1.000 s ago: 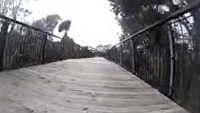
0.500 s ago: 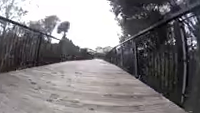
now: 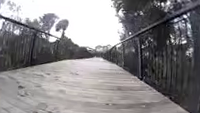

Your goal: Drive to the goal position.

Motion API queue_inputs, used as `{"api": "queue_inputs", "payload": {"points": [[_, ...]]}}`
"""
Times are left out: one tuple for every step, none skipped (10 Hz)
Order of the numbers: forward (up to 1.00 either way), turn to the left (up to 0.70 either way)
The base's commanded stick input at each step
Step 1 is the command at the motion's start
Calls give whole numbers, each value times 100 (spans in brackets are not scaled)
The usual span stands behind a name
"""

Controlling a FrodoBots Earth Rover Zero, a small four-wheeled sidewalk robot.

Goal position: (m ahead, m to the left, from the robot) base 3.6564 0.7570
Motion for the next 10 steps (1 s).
{"api": "queue_inputs", "payload": {"points": [[70, 0], [70, 0], [70, 0], [70, 0], [70, 0], [70, 0], [70, 0], [70, 0], [70, 0], [70, 0]]}}
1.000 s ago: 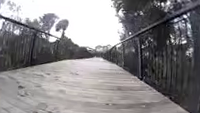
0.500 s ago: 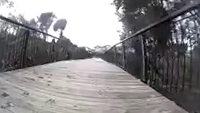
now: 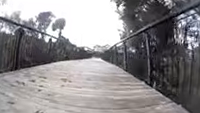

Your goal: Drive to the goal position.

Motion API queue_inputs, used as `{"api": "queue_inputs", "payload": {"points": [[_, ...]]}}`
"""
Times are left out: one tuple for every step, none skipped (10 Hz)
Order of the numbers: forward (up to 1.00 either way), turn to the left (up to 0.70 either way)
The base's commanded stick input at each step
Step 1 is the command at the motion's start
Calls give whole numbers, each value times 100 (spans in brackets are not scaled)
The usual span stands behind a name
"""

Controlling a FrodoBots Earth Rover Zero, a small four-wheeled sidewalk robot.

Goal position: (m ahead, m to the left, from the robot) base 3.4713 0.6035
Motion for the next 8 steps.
{"api": "queue_inputs", "payload": {"points": [[70, 0], [70, 0], [70, 0], [70, 0], [70, 0], [70, 0], [70, 0], [70, 0]]}}
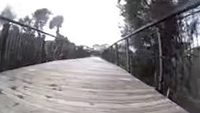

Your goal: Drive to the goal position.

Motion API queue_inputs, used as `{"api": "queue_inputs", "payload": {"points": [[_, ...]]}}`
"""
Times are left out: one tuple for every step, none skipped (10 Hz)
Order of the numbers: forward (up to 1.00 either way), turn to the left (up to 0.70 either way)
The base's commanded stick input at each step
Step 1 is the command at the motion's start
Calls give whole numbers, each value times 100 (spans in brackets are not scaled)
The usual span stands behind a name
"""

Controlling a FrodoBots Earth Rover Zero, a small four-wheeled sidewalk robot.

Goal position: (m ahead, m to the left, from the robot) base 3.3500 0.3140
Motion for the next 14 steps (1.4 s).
{"api": "queue_inputs", "payload": {"points": [[70, 0], [70, 0], [70, 0], [70, 0], [70, 0], [70, 0], [70, 0], [70, 0], [70, 0], [70, 0], [70, 18], [70, 26], [70, 34], [70, 33]]}}
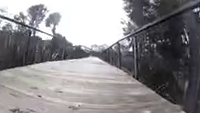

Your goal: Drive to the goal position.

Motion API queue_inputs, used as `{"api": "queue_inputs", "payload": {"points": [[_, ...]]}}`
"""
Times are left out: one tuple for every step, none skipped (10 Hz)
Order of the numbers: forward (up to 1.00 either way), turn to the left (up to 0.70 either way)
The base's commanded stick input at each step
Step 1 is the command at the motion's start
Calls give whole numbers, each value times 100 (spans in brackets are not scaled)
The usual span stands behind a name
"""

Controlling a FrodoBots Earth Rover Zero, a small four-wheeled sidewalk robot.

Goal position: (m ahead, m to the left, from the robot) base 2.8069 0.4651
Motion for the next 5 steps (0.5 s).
{"api": "queue_inputs", "payload": {"points": [[70, 24], [70, 5], [70, 0], [70, 0], [70, 0]]}}
